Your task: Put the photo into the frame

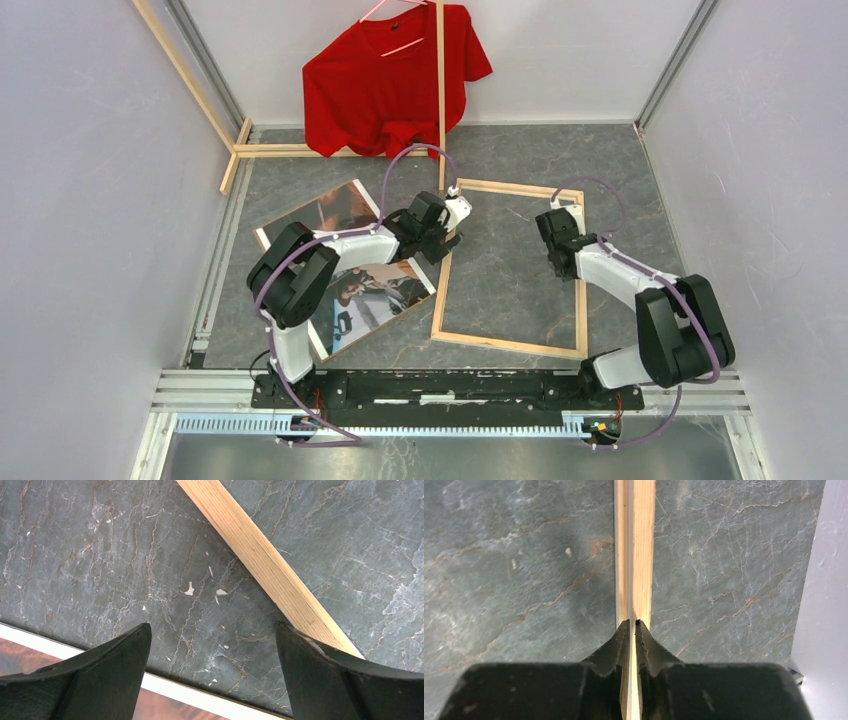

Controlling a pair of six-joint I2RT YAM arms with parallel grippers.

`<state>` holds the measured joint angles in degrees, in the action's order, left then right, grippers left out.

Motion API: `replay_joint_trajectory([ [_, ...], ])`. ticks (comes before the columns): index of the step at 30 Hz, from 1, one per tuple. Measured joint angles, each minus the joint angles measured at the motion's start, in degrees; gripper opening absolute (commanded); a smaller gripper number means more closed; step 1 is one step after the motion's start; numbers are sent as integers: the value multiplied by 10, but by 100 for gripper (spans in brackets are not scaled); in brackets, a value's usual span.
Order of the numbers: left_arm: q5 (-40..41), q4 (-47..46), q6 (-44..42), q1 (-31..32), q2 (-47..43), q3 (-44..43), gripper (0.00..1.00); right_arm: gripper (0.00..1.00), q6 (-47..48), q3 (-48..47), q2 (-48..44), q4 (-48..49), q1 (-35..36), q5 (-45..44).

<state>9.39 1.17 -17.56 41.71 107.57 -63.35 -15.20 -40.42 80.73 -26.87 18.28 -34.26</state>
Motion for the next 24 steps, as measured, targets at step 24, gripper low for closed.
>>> replay_joint_trajectory([
  [24,-98,52,2,15,-35,27,100,39,-14,-86,68,41,-94,125],
])
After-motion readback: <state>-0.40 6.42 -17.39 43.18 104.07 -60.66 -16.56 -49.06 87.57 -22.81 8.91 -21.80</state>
